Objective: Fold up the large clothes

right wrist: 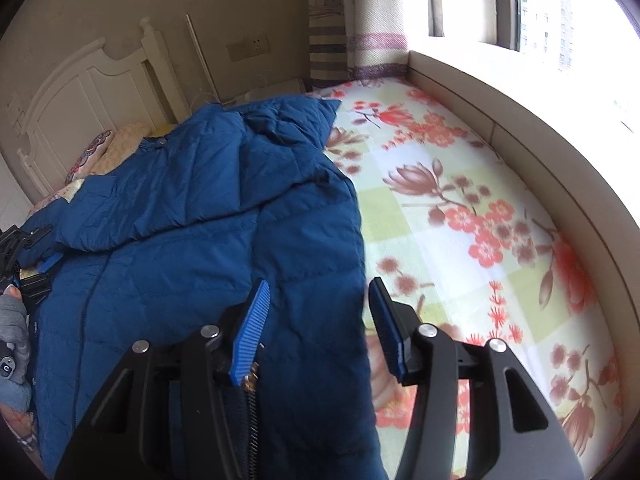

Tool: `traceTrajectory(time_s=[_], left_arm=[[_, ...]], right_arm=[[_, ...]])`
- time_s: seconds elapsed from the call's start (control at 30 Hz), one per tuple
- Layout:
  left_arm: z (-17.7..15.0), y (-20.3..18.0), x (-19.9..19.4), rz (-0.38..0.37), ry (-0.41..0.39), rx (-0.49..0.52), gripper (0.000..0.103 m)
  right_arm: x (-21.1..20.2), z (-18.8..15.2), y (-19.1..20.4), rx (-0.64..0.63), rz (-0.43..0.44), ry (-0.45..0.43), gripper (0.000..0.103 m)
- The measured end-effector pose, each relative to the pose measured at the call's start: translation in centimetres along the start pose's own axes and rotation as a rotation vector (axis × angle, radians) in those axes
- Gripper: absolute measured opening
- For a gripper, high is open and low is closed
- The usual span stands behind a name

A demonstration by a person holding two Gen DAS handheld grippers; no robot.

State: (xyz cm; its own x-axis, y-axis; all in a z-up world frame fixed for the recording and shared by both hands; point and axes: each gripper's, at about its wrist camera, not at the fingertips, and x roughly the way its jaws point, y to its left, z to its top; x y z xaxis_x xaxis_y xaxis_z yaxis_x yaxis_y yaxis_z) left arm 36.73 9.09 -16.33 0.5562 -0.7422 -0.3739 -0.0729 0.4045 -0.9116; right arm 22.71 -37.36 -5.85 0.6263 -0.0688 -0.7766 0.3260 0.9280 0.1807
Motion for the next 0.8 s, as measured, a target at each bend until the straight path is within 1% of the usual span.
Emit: traceTrajectory(time_s=[0.07,0.13,0.2,0.23,0.27,0.3,0.33,0.4,0.47,0.5,0.53,0.6,0.63,0.67,0.7,0.73,0.77,0.8], left_arm=[[0.1,0.1,0.4,0.005,-0.006,-0.027,0.036],[0.1,-0.1,0.7,0.016,-0.008,-0.036,0.036],[0.1,-0.8,1.7,0.018,-0.012,-0.041,0.037],[0.1,-0.9,1.9,0.015,-0.015,-0.052,0.037],[0.4,-1.0,2.2,0.014,-0.017,-0.058,0.038],[0.5,-1.1,2.3,0.013,-0.021,-0.064,0.038],[0.5,-1.1,2.3,0.015,-0.027,-0.07,0.038],[0.5,-1.3,2.6,0.023,-0.035,-0.069,0.038],[0.4,-1.5,2.7,0.029,-0.052,-0.053,0.038],[0.5,-1.3,2.6,0.03,-0.062,-0.039,0.036],[0.4,-1.4,2.7,0.032,-0.065,-0.027,0.027],[0.1,-2.4,3.0,0.06,-0.075,0.044,0.023],[-0.1,-3.0,2.9,0.081,-0.088,0.085,0.02],[-0.6,-4.4,2.5,0.119,-0.118,0.166,0.019],[-1.3,-5.8,2.2,0.15,-0.145,0.24,0.018],[-2.0,-7.2,1.7,0.177,-0.172,0.313,0.017],[-3.4,-9.7,1.0,0.217,-0.219,0.443,0.017],[-4.8,-11.6,0.4,0.245,-0.254,0.547,0.017]], right_arm=[[0.2,0.9,0.2,0.018,0.042,0.0,0.063],[0.4,1.6,0.4,0.05,0.075,0.001,0.063],[0.8,2.3,1.4,0.017,0.068,0.0,0.063],[1.2,2.6,1.8,0.019,0.103,0.012,0.063],[1.8,3.0,1.8,0.066,0.183,0.041,0.063],[2.3,3.2,1.9,0.105,0.226,0.064,0.063],[2.8,3.5,2.2,0.133,0.251,0.084,0.063],[3.6,4.1,3.1,0.126,0.251,0.091,0.063],[4.9,4.6,3.4,0.168,0.254,0.103,0.063],[5.5,4.7,3.4,0.188,0.259,0.107,0.063],[6.2,4.9,3.3,0.218,0.258,0.112,0.063],[6.9,5.1,3.0,0.274,0.259,0.099,0.062],[7.0,5.2,2.9,0.289,0.262,0.088,0.06],[7.2,5.5,2.9,0.292,0.26,0.079,0.038],[7.4,5.6,2.9,0.287,0.232,0.076,0.012],[7.5,5.7,2.5,0.297,0.21,0.075,0.009],[7.5,5.6,1.9,0.32,0.229,0.07,0.003],[7.2,5.5,1.3,0.342,0.247,0.059,0.002]])
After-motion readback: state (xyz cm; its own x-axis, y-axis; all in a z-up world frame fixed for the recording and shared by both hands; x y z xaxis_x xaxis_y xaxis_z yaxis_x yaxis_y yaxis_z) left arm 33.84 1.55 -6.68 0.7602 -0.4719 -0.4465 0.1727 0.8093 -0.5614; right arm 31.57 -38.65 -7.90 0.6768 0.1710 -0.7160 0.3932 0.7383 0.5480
